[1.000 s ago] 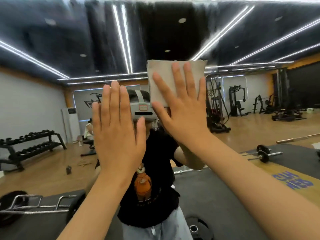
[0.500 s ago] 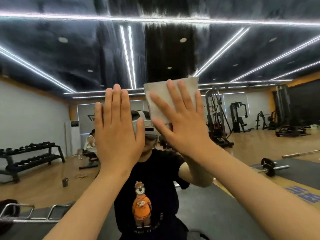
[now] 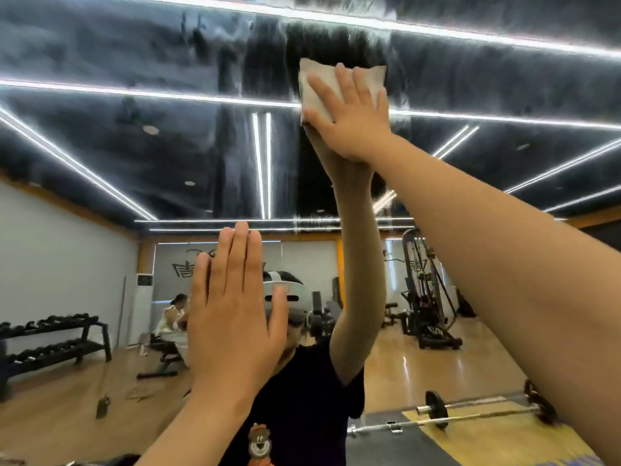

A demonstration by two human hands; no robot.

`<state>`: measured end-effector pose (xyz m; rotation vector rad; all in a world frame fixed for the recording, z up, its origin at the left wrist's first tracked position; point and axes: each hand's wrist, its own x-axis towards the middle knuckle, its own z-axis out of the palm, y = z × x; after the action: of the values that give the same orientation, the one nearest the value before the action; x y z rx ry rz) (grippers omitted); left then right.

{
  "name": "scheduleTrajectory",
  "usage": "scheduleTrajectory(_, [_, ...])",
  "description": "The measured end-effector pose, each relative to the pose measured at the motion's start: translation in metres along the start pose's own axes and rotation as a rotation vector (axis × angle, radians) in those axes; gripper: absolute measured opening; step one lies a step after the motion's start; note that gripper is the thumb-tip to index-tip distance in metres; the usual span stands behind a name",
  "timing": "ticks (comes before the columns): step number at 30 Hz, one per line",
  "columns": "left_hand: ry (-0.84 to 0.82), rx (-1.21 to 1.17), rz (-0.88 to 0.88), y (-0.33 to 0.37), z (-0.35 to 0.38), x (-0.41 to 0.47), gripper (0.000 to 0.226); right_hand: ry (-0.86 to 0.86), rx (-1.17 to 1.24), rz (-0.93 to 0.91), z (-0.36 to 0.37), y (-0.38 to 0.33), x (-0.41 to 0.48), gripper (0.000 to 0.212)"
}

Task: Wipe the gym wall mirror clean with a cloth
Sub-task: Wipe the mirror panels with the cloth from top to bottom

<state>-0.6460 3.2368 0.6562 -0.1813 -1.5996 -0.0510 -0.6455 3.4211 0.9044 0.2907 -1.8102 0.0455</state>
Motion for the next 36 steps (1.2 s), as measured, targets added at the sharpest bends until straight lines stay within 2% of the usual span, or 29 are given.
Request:
scheduleTrajectory(6, [-0.001,-0.01,-0.005,-0.002,0.0,0.003,0.073,0.044,-0.007,0.035,-0.008,0.021,0.023,0.052])
scheduleTrajectory(12, [-0.015,-0.05,-0.012,-0.002,-0.001,0.0,0.074,0.06,-0.013,0.085,0.005,0.029,-0.028,0.052])
scheduleTrajectory(16, [0.001,-0.05,-0.014,-0.001,0.0,0.002,0.073,0.092,0.008,0.039,0.031,0.027,-0.113,0.054])
scheduleTrajectory(21, [-0.028,-0.06,-0.023,0.001,-0.004,0.001,0.071,0.072,0.066,-0.028,0.071,-0.001,-0.274,0.054])
scheduleTrajectory(26, [-0.027,-0.065,-0.023,0.002,-0.006,0.002,0.07,0.0,-0.026,-0.143,0.1,-0.014,-0.399,0.052])
scheduleTrajectory(30, [-0.033,-0.083,-0.015,0.001,-0.007,0.0,0.07,-0.02,0.02,-0.148,0.091,-0.009,-0.373,0.053])
scheduleTrajectory(36, [-0.006,-0.078,-0.006,0.001,-0.003,0.001,0.069,0.056,0.035,-0.033,0.059,-0.015,-0.212,0.058])
